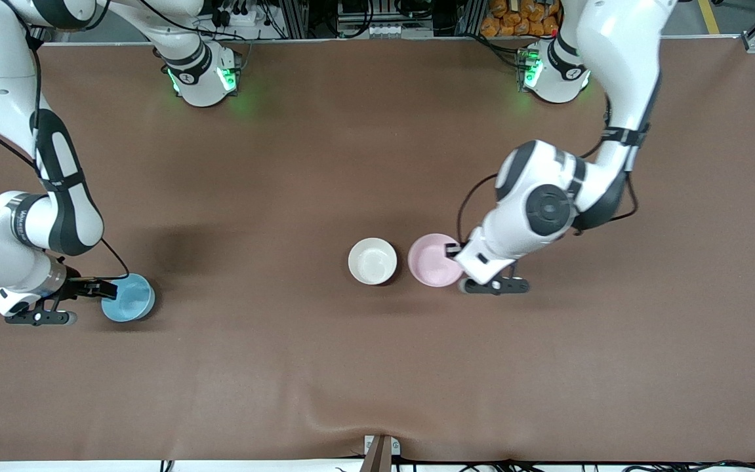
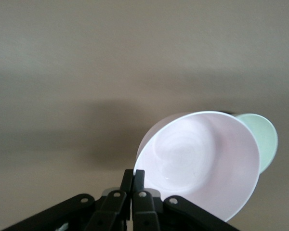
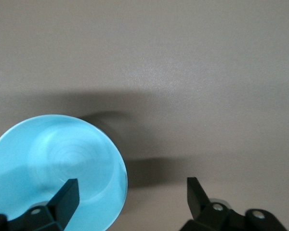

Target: Stack pink and blue bowls on white bowl

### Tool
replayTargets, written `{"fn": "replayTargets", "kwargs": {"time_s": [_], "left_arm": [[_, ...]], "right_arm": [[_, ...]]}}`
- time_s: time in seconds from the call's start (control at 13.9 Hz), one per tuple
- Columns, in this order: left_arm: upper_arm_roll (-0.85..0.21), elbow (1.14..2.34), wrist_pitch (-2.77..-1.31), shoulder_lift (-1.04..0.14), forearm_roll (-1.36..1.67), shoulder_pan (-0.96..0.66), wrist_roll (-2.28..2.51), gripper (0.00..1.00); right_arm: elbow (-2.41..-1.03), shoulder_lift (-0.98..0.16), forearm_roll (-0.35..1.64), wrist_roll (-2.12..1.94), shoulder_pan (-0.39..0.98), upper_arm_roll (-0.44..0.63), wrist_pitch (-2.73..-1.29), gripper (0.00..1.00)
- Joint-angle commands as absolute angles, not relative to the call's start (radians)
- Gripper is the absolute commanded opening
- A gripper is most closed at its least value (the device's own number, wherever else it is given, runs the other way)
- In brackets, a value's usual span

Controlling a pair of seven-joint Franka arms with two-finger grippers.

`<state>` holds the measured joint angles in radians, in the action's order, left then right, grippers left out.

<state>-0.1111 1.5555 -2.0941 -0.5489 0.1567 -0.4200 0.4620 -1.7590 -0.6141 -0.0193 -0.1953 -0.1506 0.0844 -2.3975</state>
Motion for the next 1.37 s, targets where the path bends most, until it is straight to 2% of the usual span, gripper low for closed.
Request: {"fn": "replayTargets", "kwargs": {"time_s": [0.0, 0.07, 0.14, 0.65, 0.79, 1.29], "left_arm": [[-0.100, 1.450, -2.126, -0.642, 0.175, -0.489, 0.552, 0.00], [-0.100, 1.428, -2.147, -0.667, 0.175, -0.515, 0.573, 0.00], [-0.100, 1.422, -2.170, -0.682, 0.175, -0.534, 0.578, 0.00], [-0.100, 1.425, -2.256, -0.735, 0.190, -0.577, 0.583, 0.00], [-0.100, 1.428, -2.266, -0.733, 0.195, -0.587, 0.575, 0.00], [-0.100, 1.431, -2.290, -0.767, 0.186, -0.600, 0.569, 0.00]], "right_arm": [[-1.747, -0.637, -0.023, -0.201, -0.167, 0.071, -2.413, 0.20], [-1.746, -0.646, -0.018, -0.198, -0.166, 0.071, -2.418, 0.02], [-1.746, -0.647, 0.020, -0.198, -0.166, 0.071, -2.427, 0.00], [-1.741, -0.644, 0.069, -0.198, -0.158, 0.069, -2.416, 0.00], [-1.741, -0.605, 0.071, -0.198, -0.150, 0.066, -2.405, 0.00], [-1.741, -0.445, 0.112, -0.031, -0.141, -0.035, -2.231, 0.00]]}}
